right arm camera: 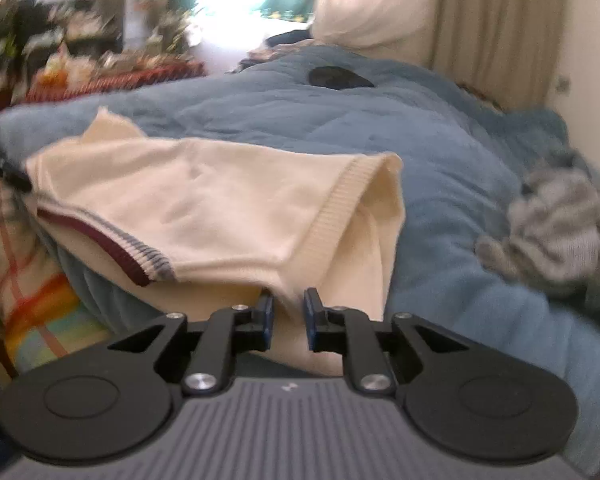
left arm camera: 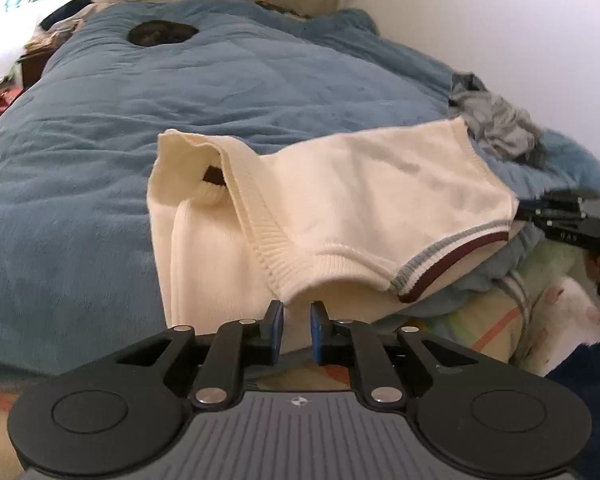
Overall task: Fold clothes
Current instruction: 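Lift the side edge with both grippers, fold it over the vest body, open, then press both grippers along the new folded side edge of the vest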
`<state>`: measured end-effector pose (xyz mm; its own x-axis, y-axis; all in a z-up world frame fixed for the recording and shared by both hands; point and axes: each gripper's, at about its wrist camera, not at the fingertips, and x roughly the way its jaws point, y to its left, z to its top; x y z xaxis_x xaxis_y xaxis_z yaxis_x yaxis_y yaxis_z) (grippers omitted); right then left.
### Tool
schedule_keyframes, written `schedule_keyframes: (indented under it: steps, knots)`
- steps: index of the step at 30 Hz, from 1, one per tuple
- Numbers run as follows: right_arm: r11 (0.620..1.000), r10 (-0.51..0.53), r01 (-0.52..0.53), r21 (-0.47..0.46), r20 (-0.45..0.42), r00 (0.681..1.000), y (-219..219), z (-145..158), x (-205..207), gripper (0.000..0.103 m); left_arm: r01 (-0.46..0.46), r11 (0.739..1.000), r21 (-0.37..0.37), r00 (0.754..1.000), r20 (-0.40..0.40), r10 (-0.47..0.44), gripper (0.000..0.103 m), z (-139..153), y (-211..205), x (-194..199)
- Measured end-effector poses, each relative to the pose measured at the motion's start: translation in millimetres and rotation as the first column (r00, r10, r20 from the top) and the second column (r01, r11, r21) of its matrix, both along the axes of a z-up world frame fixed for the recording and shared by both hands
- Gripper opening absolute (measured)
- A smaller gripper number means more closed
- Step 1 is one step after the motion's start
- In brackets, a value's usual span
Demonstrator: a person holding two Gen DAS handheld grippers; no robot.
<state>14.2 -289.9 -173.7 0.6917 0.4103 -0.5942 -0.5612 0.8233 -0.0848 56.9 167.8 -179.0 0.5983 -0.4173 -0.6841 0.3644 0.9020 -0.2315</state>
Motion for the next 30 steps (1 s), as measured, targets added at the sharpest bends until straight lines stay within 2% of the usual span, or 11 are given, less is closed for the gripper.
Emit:
schedule_keyframes:
  steps: [5, 7, 10, 15, 19, 23, 26, 30]
  knots:
    - [0.988, -0.065, 0.073, 0.136, -0.061, 0.996, -26, 9, -3, 0.021, -0.060, 0.986, -0.153, 0.998, -0.017, 0.058, 0.030, 15, 8, -6]
    - [0.983, -0.063, 0.076, 0.169, -0.080, 0.995, -26, 15, 0, 0.022, -0.086, 0.969, -0.232, 0.996, -0.050, 0.077, 0.043, 15, 9, -4]
    - [0.975, -0.068, 0.086, 0.206, -0.093, 0.993, -26, 21, 2, 0.025, -0.126, 0.938, -0.323, 0.990, -0.099, 0.099, 0.044, 14, 6, -3]
    - [0.970, -0.053, 0.072, 0.234, -0.086, 0.995, -9, 27, 12, 0.025, -0.171, 0.935, -0.311, 0.984, -0.109, 0.144, 0.044, 15, 1, 0]
    - [0.973, -0.045, 0.056, 0.226, -0.055, 0.997, -2, 39, 31, 0.029, -0.172, 0.956, -0.238, 0.985, -0.038, 0.168, 0.046, 32, 2, 7]
    - [0.971, -0.082, 0.091, 0.221, -0.047, 0.996, -6, 51, 66, 0.033, -0.239, 0.950, -0.203, 0.971, -0.019, 0.240, 0.050, 41, 16, 37]
    - [0.962, -0.122, 0.134, 0.237, -0.065, 0.990, -12, 56, 99, 0.034, -0.288, 0.935, -0.207, 0.958, -0.049, 0.284, 0.051, 39, 27, 72]
    - [0.940, -0.149, 0.187, 0.286, -0.148, 0.978, -19, 56, 145, 0.035, -0.328, 0.919, -0.219, 0.944, -0.119, 0.308, 0.049, 30, 37, 115]
